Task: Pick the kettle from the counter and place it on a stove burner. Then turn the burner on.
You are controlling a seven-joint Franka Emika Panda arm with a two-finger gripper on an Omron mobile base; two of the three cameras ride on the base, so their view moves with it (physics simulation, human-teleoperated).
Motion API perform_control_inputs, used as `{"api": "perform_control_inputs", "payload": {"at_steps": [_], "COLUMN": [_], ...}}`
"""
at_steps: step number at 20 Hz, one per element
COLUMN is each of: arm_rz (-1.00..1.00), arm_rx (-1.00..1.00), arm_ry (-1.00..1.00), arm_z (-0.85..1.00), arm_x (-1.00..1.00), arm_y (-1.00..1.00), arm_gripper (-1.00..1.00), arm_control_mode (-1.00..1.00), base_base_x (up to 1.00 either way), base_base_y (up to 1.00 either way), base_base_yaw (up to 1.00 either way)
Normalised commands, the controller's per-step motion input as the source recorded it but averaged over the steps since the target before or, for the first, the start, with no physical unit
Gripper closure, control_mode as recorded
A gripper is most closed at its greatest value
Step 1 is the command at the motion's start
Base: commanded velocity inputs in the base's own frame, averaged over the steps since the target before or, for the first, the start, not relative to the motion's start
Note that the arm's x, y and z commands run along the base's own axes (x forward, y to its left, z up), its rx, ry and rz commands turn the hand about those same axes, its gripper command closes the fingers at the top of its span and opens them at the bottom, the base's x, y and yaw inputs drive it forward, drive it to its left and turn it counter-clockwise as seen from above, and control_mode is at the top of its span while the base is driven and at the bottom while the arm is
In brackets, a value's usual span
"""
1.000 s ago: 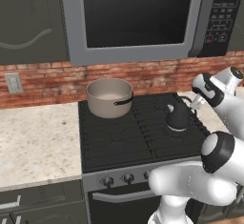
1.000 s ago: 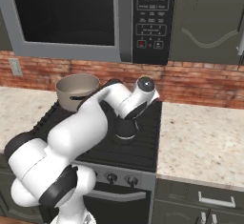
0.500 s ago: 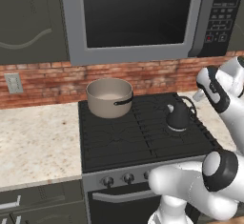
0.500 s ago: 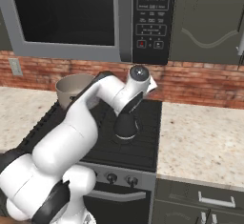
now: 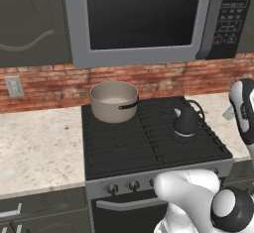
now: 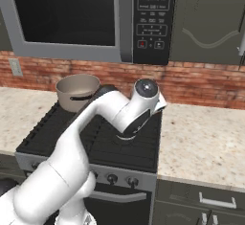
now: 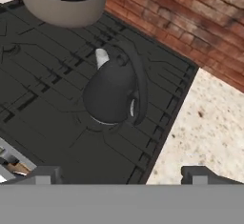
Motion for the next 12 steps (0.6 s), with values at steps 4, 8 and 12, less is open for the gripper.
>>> {"api": "perform_control_inputs", "payload": {"at_steps": [4,8,12], "arm_rz": [-0.01,-0.03,-0.12], "arm_rx": [0.00,0.00,0.00], "arm_ry": [0.00,0.00,0.01], "arm_z": [-0.45,-0.52,-0.43], "arm_x": [-1.00,-1.00,-0.93], "arm_y": [-0.02,0.00,0.00], "arm_gripper": [-1.00,-1.00,-1.00], "arm_control_mode": [-1.00,-1.00,-1.00], "base_base_x": [0.00,0.00,0.00], "base_base_y": [0.00,0.00,0.00], "base_base_yaw": [0.00,0.00,0.00]}}
